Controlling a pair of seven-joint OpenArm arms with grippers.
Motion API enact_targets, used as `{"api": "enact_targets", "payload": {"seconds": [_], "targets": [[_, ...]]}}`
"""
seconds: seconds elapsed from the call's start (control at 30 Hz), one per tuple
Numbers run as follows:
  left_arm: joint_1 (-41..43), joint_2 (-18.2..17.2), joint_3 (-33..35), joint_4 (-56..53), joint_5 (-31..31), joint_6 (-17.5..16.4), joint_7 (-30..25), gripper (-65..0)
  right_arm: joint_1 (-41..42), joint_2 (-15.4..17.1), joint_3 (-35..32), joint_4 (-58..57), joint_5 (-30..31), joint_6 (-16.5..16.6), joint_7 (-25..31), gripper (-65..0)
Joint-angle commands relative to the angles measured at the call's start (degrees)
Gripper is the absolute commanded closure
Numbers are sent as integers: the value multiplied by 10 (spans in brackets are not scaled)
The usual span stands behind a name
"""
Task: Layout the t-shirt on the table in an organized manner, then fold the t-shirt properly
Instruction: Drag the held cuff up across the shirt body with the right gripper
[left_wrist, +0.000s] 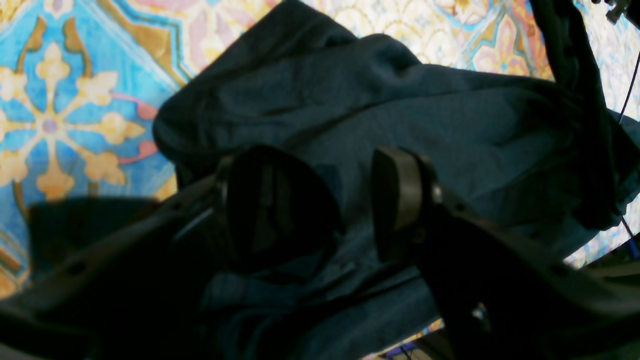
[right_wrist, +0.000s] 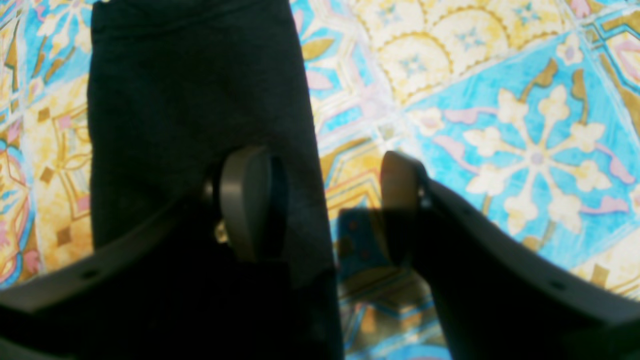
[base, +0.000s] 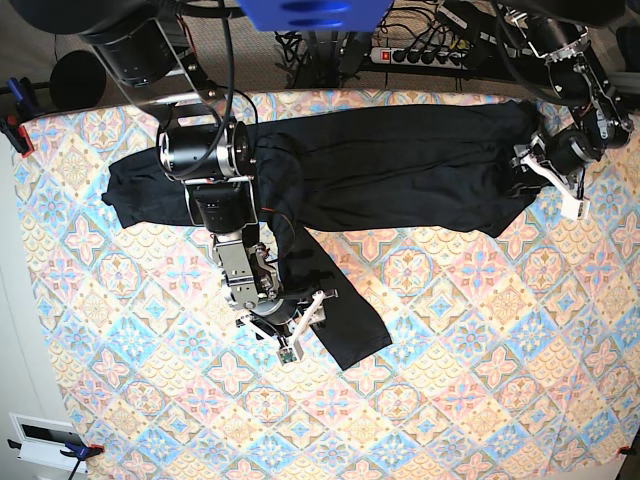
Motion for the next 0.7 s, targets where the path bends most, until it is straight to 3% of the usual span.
{"api": "enact_targets", "payload": {"seconds": [0.0, 0.1, 0.27, 0.67], "targets": [[-4, -11, -4, 10, -10, -3, -9, -348, -1, -5, 0, -5, 2, 11, -46, -338], [-4, -11, -3, 10, -10, -3, -9, -348, -1, -5, 0, -5, 3, 29, -56, -338], [-4, -11, -3, 10, -10, -3, -9, -348, -1, -5, 0, 24, 59, 59, -97, -338], [-5, -11, -3, 10, -10, -3, -9, -348, -10, -5, 0, 34, 60, 63, -113, -338]]}}
